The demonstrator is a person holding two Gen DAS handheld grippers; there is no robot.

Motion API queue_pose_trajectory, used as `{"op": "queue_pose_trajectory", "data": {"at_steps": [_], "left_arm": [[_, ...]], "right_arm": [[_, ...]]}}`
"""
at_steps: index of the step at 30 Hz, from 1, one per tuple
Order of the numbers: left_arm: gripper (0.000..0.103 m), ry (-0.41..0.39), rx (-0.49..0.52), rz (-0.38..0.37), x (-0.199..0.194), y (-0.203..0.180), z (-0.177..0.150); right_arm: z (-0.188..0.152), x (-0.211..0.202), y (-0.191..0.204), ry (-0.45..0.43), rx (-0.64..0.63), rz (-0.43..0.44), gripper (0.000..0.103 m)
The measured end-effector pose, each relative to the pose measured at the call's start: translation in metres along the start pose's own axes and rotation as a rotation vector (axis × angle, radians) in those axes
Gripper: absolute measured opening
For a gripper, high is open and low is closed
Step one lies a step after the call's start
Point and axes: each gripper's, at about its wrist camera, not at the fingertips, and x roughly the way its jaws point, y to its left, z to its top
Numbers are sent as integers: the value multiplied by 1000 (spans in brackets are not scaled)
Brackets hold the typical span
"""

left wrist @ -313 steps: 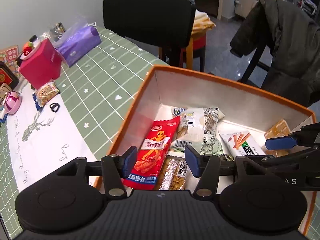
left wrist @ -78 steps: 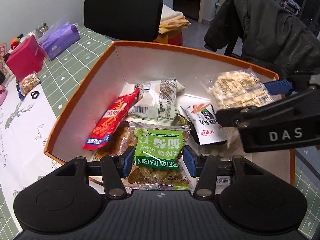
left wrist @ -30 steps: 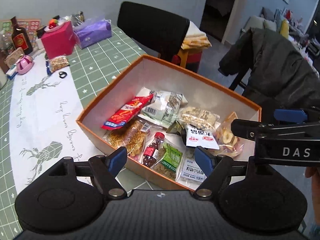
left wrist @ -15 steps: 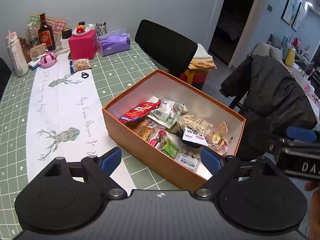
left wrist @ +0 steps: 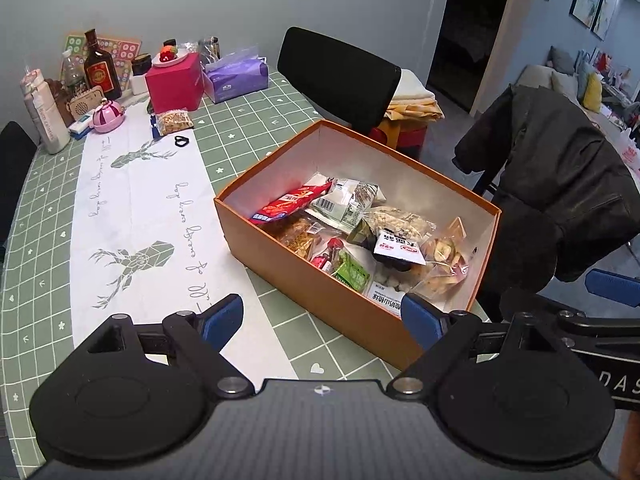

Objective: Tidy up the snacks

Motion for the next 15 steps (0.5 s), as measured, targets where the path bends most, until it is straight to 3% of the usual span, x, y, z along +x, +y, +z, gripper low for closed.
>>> {"op": "queue_pose_trajectory", "data": {"at_steps": [15], "left_arm": [[103, -6, 18, 23, -5, -1, -1]], "right_arm": [[-2, -3, 2, -1, -7, 8, 99]]}}
